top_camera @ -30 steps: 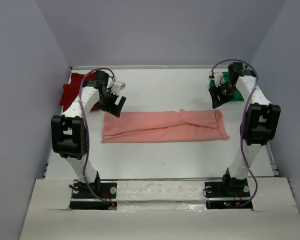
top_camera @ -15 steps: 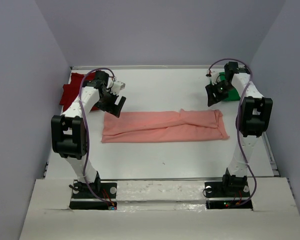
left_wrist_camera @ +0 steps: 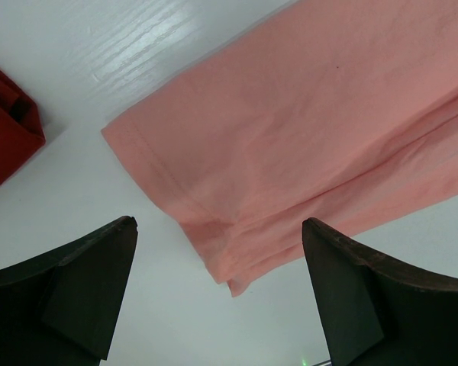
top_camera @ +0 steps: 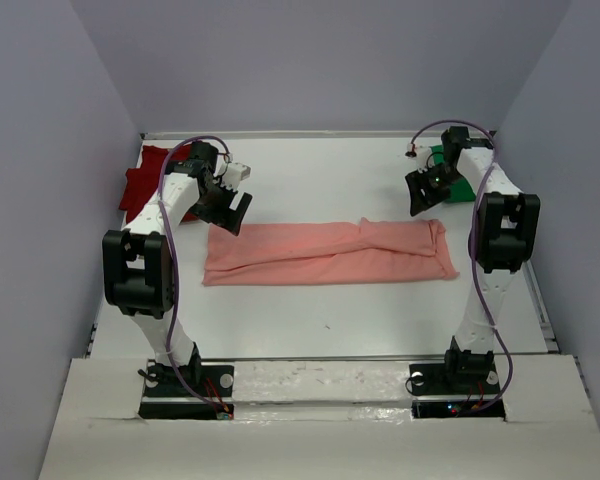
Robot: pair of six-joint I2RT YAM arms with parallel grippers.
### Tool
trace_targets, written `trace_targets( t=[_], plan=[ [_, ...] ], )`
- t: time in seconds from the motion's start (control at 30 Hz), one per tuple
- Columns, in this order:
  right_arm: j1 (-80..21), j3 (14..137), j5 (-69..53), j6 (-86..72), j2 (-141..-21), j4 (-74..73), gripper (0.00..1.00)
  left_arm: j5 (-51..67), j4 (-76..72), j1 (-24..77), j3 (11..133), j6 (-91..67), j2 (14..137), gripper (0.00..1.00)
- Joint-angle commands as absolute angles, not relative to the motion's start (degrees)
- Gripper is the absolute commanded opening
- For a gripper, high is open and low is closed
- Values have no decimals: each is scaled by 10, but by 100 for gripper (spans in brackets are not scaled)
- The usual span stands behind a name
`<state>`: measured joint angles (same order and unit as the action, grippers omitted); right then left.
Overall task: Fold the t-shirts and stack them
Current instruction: Fold the other side of the tshirt into a rectangle
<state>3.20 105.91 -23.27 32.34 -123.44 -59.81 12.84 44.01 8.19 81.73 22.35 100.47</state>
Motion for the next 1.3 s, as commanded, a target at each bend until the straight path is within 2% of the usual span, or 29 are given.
trace_targets(
  t=[0.0, 0.5, 0.6, 0.63, 0.67, 0.7, 0.73, 0.8, 1.27],
  plan=[
    [29, 1055, -243, 315, -1231, -591, 58, 123, 454, 83, 819, 225, 999, 99],
    [29, 991, -198, 309, -1222, -558, 57, 123, 455, 83, 814, 227, 991, 99],
    [29, 998, -196, 307, -1225, -560, 45, 121, 456, 83, 815, 228, 991, 99],
    [29, 1000, -197, 307, -1225, -562, 39, 121, 456, 83, 816, 227, 991, 99],
    [29, 1003, -197, 307, -1224, -562, 27, 122, 457, 83, 817, 226, 991, 99],
    [29, 1004, -198, 308, -1223, -562, 22, 124, 457, 83, 817, 226, 991, 99],
    [29, 1004, -198, 308, -1223, -565, 11, 123, 457, 83, 818, 226, 991, 99],
    [29, 1005, -197, 308, -1217, -565, 0, 124, 458, 83, 819, 226, 991, 99],
    [29, 1004, -182, 310, -1158, -584, 0, 126, 466, 83, 829, 225, 983, 99]
  ],
)
